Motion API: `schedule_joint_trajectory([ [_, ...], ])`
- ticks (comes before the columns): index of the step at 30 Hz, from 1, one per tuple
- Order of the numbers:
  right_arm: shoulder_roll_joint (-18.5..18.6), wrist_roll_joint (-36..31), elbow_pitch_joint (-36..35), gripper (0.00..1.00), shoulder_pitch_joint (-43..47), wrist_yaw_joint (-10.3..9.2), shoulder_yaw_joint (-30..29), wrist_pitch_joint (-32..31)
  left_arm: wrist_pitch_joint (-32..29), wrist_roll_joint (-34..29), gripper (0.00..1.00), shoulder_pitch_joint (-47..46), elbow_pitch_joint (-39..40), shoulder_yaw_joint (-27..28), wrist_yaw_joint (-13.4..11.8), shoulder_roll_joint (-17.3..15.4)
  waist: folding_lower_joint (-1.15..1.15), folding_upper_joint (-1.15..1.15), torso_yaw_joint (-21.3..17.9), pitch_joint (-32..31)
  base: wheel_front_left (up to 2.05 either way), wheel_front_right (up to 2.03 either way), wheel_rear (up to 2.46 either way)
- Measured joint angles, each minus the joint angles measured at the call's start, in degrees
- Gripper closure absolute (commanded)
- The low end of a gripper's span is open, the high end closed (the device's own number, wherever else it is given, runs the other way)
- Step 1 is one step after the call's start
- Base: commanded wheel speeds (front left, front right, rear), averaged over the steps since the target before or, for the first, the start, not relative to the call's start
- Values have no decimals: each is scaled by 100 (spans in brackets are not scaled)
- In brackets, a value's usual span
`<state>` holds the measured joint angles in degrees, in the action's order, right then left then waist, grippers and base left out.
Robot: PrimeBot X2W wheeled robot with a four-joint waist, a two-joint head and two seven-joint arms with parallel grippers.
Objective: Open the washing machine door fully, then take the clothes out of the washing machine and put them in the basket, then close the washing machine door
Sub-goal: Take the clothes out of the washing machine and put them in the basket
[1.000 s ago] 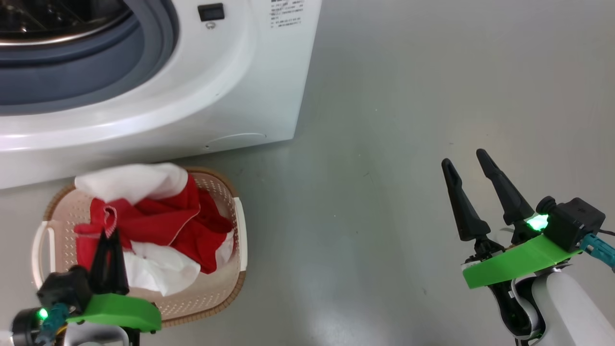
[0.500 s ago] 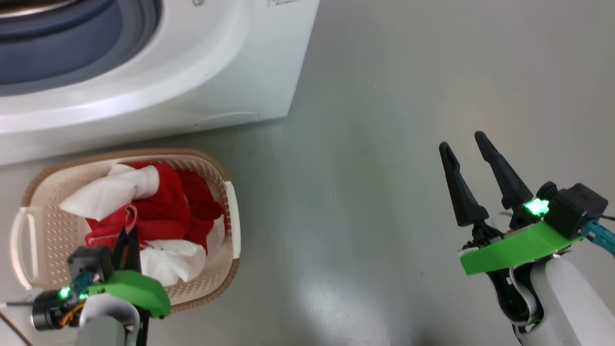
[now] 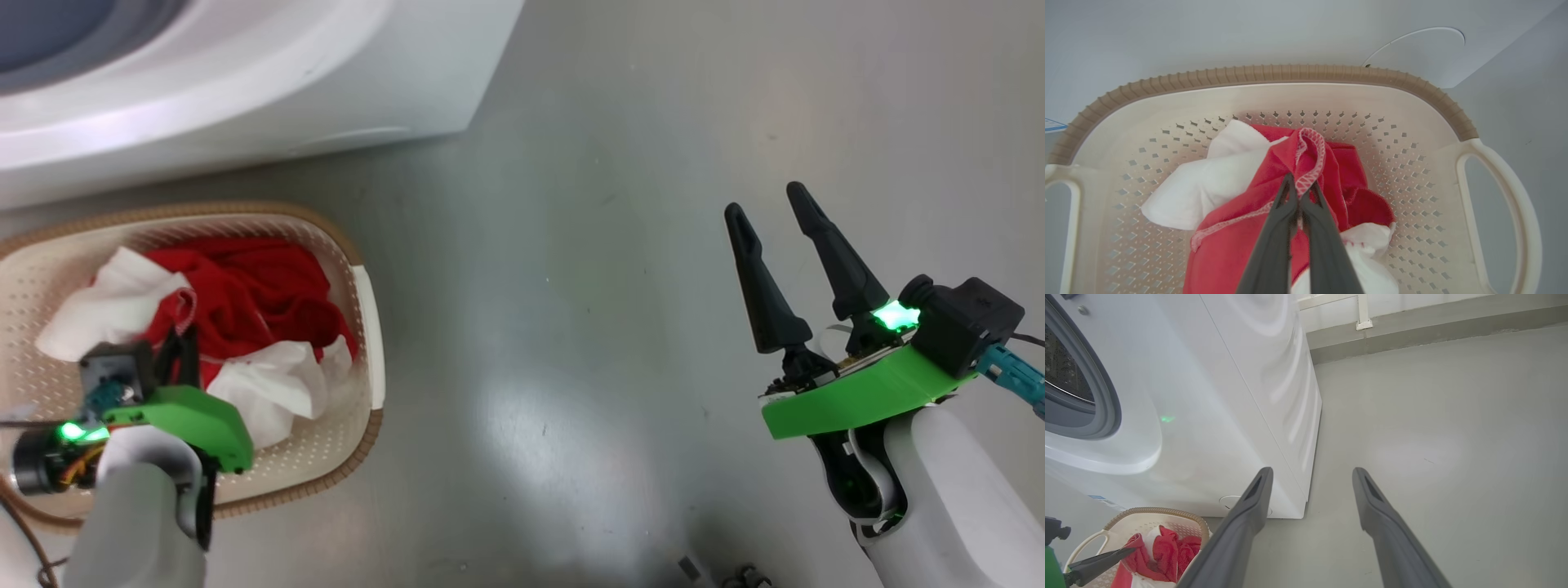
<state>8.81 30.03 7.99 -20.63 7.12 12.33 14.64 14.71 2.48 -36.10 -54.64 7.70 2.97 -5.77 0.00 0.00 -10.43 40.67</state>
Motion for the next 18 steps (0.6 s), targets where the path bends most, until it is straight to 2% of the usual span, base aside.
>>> schedule_joint_trajectory([
  [18,-43,0,-5,0,-344,0,147,0,0,8,100,-867,-1072,12,-58,-307,0,0,-136,563,0,0,0],
])
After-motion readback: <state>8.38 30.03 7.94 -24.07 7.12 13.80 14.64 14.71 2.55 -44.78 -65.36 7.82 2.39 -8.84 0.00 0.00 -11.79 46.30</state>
